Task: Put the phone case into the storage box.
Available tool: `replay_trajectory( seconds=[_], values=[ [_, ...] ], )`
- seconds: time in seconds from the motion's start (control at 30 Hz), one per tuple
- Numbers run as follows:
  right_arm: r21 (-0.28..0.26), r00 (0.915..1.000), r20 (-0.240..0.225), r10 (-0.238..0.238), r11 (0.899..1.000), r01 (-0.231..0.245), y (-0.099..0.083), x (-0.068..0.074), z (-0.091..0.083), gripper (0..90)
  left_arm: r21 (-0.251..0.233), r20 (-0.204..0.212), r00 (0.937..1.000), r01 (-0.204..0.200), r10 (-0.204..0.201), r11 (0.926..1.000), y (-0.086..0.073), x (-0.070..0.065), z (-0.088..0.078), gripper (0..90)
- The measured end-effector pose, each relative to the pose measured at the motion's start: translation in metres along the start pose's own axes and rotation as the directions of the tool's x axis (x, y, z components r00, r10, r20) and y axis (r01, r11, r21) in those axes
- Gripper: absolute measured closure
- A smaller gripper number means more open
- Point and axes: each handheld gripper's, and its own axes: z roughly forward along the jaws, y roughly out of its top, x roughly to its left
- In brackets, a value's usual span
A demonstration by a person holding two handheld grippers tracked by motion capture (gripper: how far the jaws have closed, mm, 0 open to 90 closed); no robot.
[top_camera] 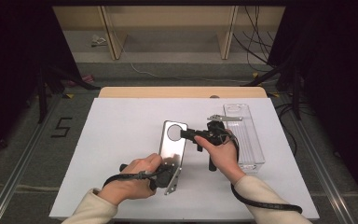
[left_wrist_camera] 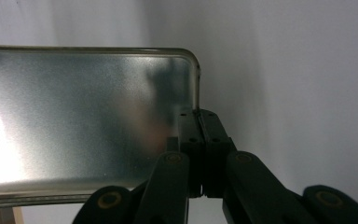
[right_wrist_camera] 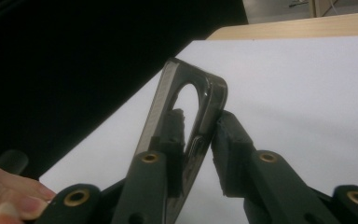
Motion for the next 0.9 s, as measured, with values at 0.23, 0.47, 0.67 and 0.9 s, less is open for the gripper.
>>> replay_trajectory(
  seconds=[0.23,0.47,0.67,0.9],
  values=[
    [-0.032,0.9992,-0.038,-0.012,0.999,0.011,0.003,0.014,-0.002,82.2,0.005,-0.013,0.9999,0.005,-0.005,1.0,-0.002,0.002,0.002,87.4],
    [-0.047,0.9962,-0.006,-0.087,0.995,0.086,0.008,0.018,-0.007,82.3,-0.107,-0.036,0.9933,0.106,-0.11,0.9887,-0.012,0.011,-0.01,76.7],
    [-0.059,0.995,0.008,-0.1,0.993,0.1,0.009,0.013,-0.01,82.3,-0.283,-0.063,0.9521,0.27,-0.299,0.9203,-0.03,0.024,-0.023,60.7],
    [-0.076,0.9922,0.016,-0.124,0.989,0.125,0.011,0.011,-0.013,82.2,-0.459,-0.046,0.858,0.437,-0.512,0.7737,-0.051,0.034,-0.029,38.9]
  ],
)
